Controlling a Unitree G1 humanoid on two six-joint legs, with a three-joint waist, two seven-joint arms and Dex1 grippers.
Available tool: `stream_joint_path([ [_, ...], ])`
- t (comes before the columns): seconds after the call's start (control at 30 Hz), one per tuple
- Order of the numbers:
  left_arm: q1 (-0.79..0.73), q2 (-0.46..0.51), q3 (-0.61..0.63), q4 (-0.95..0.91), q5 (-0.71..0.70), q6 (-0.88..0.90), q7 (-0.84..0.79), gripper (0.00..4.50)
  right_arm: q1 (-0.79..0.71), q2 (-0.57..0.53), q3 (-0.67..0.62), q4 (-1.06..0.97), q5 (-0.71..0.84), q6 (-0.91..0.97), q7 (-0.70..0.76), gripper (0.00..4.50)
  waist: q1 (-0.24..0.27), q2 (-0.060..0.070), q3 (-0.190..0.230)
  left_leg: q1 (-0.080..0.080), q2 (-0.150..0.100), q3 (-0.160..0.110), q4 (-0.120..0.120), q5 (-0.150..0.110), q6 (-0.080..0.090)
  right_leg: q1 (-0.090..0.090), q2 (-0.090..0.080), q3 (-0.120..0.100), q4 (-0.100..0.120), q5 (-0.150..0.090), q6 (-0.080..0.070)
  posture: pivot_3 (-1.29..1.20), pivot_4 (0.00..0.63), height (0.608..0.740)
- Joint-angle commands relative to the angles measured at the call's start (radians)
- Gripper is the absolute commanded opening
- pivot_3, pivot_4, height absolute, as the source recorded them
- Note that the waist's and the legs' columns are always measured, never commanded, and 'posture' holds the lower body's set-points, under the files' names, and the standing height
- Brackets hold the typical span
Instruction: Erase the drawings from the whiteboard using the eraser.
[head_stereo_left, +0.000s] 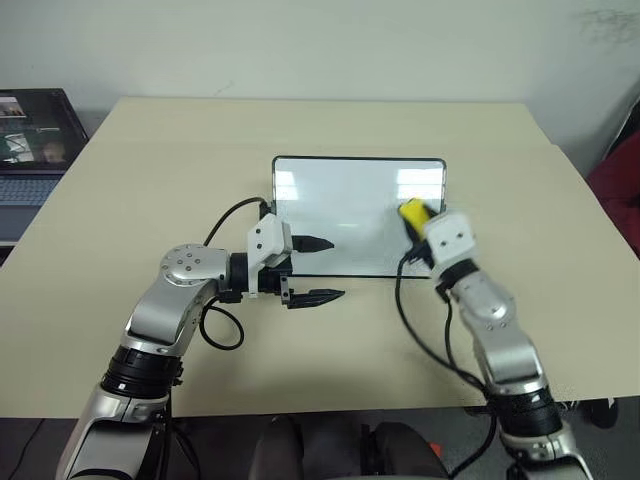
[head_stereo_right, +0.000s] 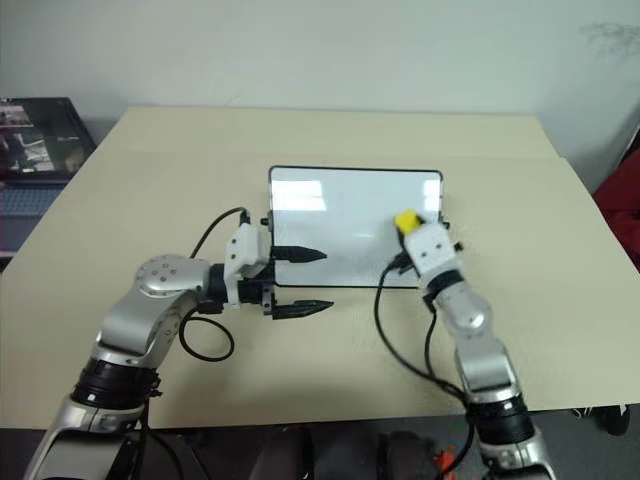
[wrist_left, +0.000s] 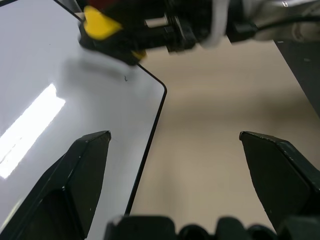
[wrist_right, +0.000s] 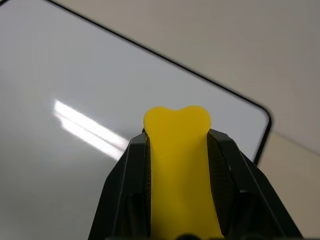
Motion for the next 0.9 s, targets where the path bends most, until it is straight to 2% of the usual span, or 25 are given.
stream_joint_path([
  [0.03, -0.001, -0.001, 0.004, -0.02, -0.005, -0.013, 0.002, 4.5, -0.041, 0.004, -0.033, 0.088, 0.009, -0.059, -0.037, 1.19, 0.0, 0.0, 0.0, 0.0, 0.0, 0.0, 0.0, 0.0, 0.0, 0.0, 0.0, 0.0, 0.0, 0.0, 0.0, 0.0, 0.15, 0.74],
  [0.2, -0.008, -0.005, -0.001, -0.01, -0.002, -0.017, -0.001, 4.5, -0.078, 0.048, -0.02, 0.263, 0.008, -0.149, -0.088, 1.19, -0.002, 0.0, 0.0, 0.0, 0.0, 0.0, 0.0, 0.0, 0.0, 0.0, 0.0, 0.0, 0.0, 0.0, 0.0, 0.0, 0.15, 0.74],
  [0.6, -0.012, -0.013, -0.004, -0.007, 0.0, -0.018, 0.001, 4.5, 0.034, 0.122, 0.054, 0.424, -0.031, -0.297, -0.14, 1.19, -0.012, -0.001, -0.001, 0.004, 0.0, 0.0, 0.001, 0.0, 0.0, 0.003, 0.0, 0.0, 0.003, 0.001, 0.0, 0.0, 0.15, 0.74],
  [0.73, -0.017, -0.016, -0.004, 0.003, 0.003, -0.023, -0.002, 4.5, 0.055, 0.135, 0.072, 0.447, -0.039, -0.32, -0.148, 1.19, -0.014, -0.001, -0.001, 0.008, 0.0, -0.001, 0.001, 0.0, 0.0, 0.006, 0.0, 0.0, 0.003, 0.001, 0.001, 0.0, 0.15, 0.74],
  [0.9, -0.018, -0.021, -0.005, 0.004, 0.004, -0.024, 0.0, 4.5, 0.07, 0.154, 0.102, 0.374, -0.028, -0.304, -0.125, 1.19, -0.02, -0.001, -0.001, 0.009, 0.0, -0.001, 0.001, 0.001, 0.001, 0.007, 0.0, 0.001, 0.004, 0.002, 0.002, 0.0, 0.15, 0.74],
])
